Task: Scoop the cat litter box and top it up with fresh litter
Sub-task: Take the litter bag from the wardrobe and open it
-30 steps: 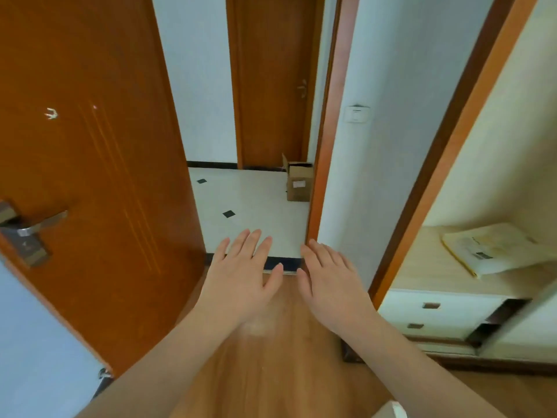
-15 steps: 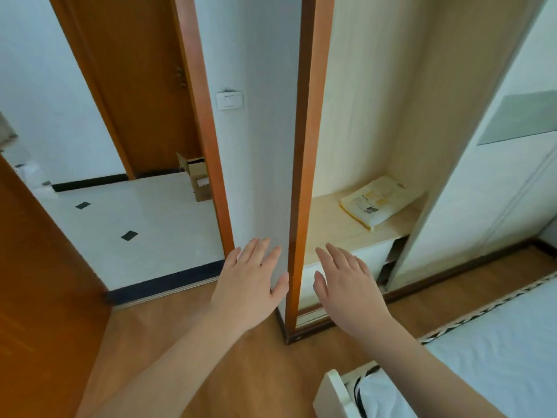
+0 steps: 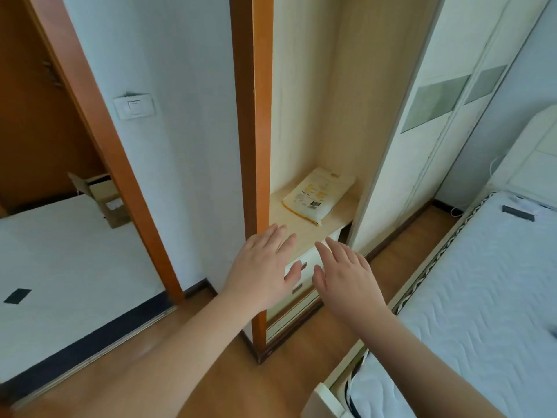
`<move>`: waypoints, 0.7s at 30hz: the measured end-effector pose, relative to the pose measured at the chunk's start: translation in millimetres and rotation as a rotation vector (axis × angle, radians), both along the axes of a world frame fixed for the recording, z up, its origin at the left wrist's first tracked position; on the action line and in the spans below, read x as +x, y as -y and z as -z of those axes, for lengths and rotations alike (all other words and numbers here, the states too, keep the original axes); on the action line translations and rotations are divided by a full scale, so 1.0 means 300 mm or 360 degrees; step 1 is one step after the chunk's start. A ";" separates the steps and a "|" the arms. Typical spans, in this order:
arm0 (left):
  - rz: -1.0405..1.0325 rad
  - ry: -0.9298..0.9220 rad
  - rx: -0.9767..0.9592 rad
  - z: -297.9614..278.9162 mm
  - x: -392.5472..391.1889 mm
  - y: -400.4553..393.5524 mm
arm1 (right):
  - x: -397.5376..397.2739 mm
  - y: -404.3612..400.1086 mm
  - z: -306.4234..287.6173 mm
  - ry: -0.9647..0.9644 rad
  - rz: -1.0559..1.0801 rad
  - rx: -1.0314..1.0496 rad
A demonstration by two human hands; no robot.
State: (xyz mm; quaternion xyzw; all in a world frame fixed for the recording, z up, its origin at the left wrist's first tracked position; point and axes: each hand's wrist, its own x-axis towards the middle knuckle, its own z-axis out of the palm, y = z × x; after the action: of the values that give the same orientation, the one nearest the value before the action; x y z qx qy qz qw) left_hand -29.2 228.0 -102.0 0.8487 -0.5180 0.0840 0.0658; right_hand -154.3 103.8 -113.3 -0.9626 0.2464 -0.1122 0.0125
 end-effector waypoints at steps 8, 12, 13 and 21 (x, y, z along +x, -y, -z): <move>0.0184 0.0110 -0.0076 0.041 0.157 0.215 | 0.049 0.175 0.022 -0.0028 0.0171 -0.0009; 0.0210 0.0138 -0.0041 0.079 0.224 0.360 | 0.101 0.302 0.058 -0.0063 0.0180 0.0043; 0.0217 0.0132 -0.0025 0.085 0.240 0.390 | 0.118 0.330 0.066 -0.0065 0.0178 0.0050; 0.0132 0.0107 0.0087 0.104 0.364 0.573 | 0.263 0.513 0.104 -0.0013 0.0242 0.0003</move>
State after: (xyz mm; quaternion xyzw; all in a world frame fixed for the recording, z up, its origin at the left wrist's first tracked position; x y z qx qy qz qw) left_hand 80.0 56.0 -133.2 0.8246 -0.5568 0.0955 0.0286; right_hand -75.5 -50.0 -144.7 -0.9415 0.3188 -0.1088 0.0038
